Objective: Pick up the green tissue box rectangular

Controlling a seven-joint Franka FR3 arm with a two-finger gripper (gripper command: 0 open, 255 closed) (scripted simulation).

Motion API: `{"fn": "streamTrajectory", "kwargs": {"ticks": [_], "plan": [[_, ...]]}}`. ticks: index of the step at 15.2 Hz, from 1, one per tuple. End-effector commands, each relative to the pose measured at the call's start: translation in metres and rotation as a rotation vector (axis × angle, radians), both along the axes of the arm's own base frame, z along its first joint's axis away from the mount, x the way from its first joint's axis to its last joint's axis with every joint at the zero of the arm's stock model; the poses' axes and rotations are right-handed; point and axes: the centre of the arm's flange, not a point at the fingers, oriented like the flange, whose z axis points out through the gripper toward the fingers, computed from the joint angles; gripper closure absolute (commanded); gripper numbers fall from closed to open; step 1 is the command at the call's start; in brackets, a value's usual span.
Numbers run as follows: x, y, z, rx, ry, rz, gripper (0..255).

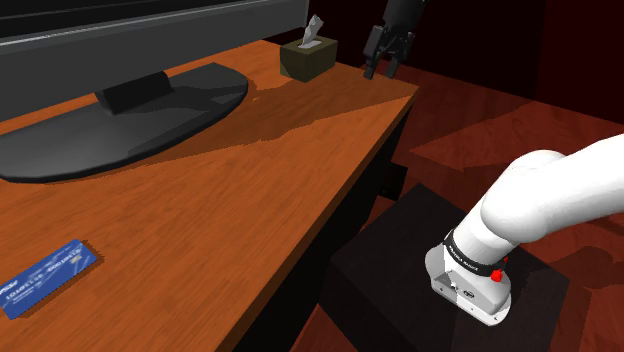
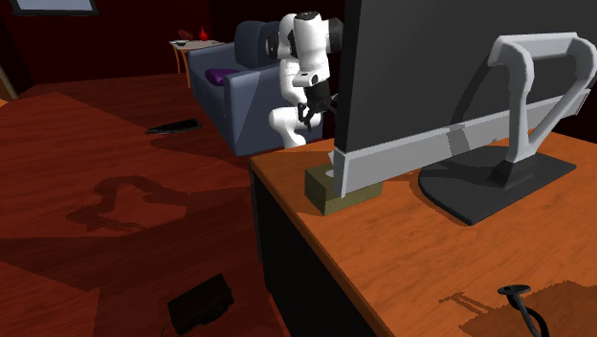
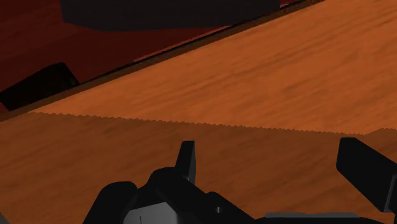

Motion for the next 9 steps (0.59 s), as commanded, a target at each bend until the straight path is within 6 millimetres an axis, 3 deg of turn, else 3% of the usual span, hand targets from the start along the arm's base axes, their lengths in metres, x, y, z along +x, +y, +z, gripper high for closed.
{"fn": "streamTrajectory", "kwargs": {"ticks": [1, 9], "plan": [[0.021, 0.001, 0.004, 0.016, -0.018, -0.027, 0], [0.108, 0.000, 0.028, 0.078, -0.089, -0.133, 0]]}}
